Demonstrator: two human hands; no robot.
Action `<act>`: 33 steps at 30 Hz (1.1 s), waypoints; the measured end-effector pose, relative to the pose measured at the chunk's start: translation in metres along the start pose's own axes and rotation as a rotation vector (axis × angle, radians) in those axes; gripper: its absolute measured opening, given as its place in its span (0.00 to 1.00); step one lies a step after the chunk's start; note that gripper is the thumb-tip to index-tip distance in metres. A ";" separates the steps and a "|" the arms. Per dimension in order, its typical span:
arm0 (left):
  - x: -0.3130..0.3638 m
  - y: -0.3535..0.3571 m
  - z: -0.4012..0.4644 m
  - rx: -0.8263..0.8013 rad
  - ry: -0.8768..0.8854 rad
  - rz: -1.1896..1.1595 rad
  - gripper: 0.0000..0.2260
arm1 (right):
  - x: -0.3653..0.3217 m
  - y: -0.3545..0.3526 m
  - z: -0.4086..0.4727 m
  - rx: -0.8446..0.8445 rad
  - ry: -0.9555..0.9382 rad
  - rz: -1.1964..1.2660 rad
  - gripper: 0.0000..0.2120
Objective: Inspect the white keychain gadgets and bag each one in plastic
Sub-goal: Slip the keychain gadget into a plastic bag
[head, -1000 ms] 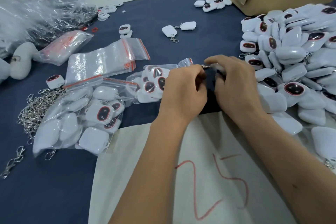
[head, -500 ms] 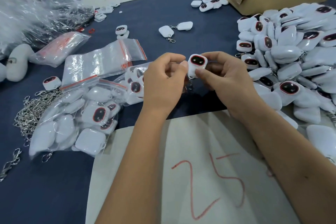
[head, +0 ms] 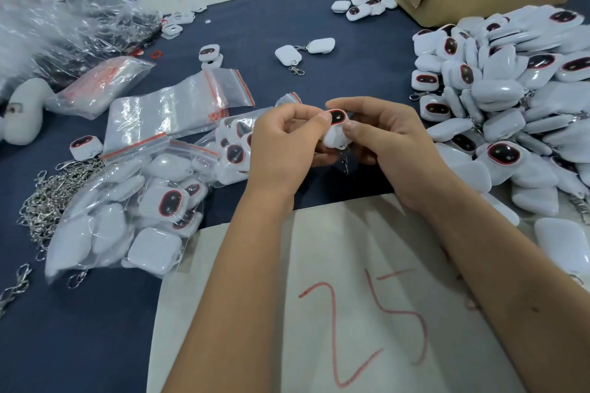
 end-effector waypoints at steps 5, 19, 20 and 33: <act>0.000 0.000 -0.001 -0.040 -0.029 -0.059 0.04 | -0.001 0.001 -0.001 -0.014 0.001 0.049 0.13; 0.002 -0.003 -0.003 -0.107 -0.069 -0.119 0.06 | 0.001 -0.001 0.001 -0.029 0.026 0.135 0.12; 0.002 -0.003 -0.003 -0.108 -0.052 -0.113 0.06 | 0.001 -0.001 0.001 -0.030 0.019 0.135 0.12; 0.004 -0.008 -0.003 -0.077 0.143 -0.053 0.04 | -0.008 0.006 -0.005 -0.024 -0.111 0.021 0.10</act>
Point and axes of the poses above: each hand's wrist, its own z-axis towards the middle knuckle, its own y-axis out of the palm, x = y × z, the point moved 3 cm from there along z, towards the middle knuckle, and after that the axes turned 15 degrees about z, right-handed, at the moved point
